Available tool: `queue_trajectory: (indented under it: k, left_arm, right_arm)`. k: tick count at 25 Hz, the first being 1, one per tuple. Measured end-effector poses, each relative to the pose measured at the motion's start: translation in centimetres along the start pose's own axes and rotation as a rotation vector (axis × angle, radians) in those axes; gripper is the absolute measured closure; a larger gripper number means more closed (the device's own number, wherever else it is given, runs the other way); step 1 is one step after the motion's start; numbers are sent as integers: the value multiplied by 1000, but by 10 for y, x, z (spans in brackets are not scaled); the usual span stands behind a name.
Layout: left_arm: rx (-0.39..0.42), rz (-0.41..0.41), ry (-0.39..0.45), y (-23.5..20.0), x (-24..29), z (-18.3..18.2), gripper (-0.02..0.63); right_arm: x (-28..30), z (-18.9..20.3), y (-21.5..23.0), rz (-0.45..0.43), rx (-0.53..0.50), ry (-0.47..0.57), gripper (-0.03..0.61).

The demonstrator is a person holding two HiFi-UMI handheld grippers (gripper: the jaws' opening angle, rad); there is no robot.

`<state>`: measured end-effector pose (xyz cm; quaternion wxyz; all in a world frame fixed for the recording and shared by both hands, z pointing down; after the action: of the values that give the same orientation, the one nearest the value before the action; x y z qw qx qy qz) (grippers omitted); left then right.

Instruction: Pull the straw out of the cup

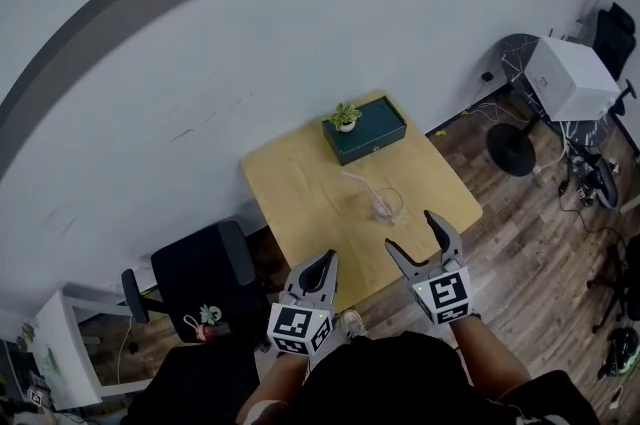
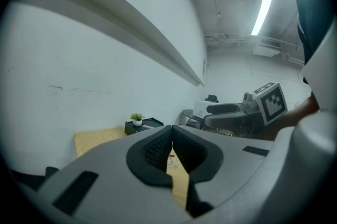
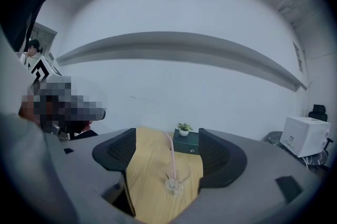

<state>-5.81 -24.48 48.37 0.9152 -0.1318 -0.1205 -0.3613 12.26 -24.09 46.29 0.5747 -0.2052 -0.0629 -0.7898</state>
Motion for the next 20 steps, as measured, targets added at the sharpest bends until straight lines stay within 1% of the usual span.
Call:
queue_trajectory:
  k: [5,9,14,16,20]
  left_arm:
    - [12,-11,1,-21,-2,-1,595]
    - [-9,-61,-11,-43,1,1,594]
    - [-18,-127,-10,-57,6,-2,595]
    - [-35,-158,-16,-64,8,-1,595]
    - [-61,-195,-32,-72,17,2,595]
  right_arm:
    - [19,-8,0,-4,-33,-14,204]
    - [39,-12,4,-25,-54,-18,204]
    - [66,-18,14,-66,-106,-13,204]
    - [77,-20,20,-84,-97,-16,204]
    - [100,-14,27,-125,-38,-56,210]
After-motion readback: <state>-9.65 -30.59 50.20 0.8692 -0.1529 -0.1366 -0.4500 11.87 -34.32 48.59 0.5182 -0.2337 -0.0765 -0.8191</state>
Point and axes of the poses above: the fingertips, and each gripper's own axes: x forward along the fingers, y to its right, z out of its underside, the point moved 4 cm from there along -x, backward along the fingers, and after that the axes turned 8 degrees about -y, right-handed, at the moved point
